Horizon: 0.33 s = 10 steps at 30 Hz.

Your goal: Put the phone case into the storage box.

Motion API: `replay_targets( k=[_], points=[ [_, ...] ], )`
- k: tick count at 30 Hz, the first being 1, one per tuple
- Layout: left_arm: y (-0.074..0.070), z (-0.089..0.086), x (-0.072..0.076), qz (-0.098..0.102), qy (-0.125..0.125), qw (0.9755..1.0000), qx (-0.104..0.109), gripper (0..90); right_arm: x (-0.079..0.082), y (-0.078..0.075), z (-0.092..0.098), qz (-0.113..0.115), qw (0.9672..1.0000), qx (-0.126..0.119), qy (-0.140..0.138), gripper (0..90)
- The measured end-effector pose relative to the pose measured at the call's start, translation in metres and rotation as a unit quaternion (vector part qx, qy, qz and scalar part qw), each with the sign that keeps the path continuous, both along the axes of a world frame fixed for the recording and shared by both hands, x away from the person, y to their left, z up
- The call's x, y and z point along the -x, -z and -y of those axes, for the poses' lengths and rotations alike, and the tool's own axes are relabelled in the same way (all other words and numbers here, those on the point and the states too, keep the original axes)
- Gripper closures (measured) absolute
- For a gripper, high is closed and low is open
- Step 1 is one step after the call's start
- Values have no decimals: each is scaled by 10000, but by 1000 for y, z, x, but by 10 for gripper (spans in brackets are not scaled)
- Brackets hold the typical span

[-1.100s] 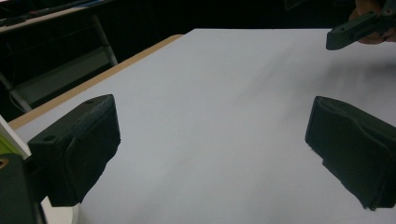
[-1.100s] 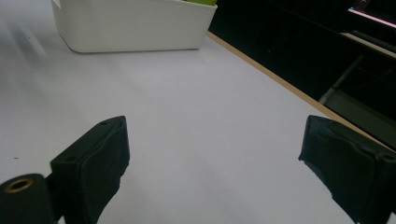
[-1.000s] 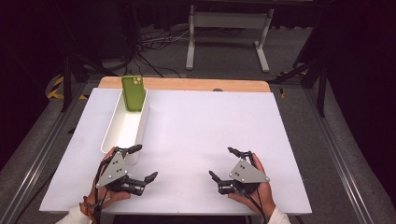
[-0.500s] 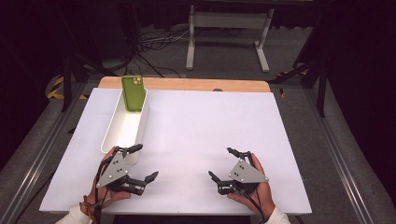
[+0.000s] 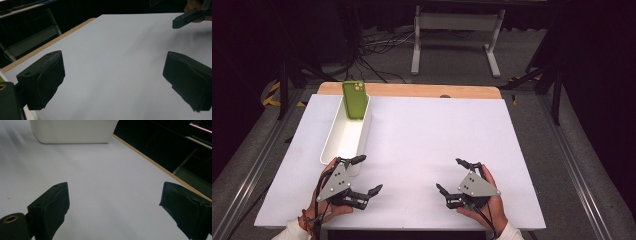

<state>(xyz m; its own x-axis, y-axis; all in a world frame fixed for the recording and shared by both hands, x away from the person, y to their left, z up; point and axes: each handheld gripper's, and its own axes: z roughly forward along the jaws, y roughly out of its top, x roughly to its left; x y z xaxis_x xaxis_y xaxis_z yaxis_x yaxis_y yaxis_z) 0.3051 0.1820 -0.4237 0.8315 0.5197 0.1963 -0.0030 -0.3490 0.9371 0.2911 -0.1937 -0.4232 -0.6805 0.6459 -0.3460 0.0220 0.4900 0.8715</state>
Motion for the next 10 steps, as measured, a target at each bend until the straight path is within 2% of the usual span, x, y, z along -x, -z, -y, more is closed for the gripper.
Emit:
replay_targets(
  k=[10],
  points=[
    [-1,0,0,-14,-33,10000,8,51,1,-1,-1,-26,10000,-55,32,92]
  ],
)
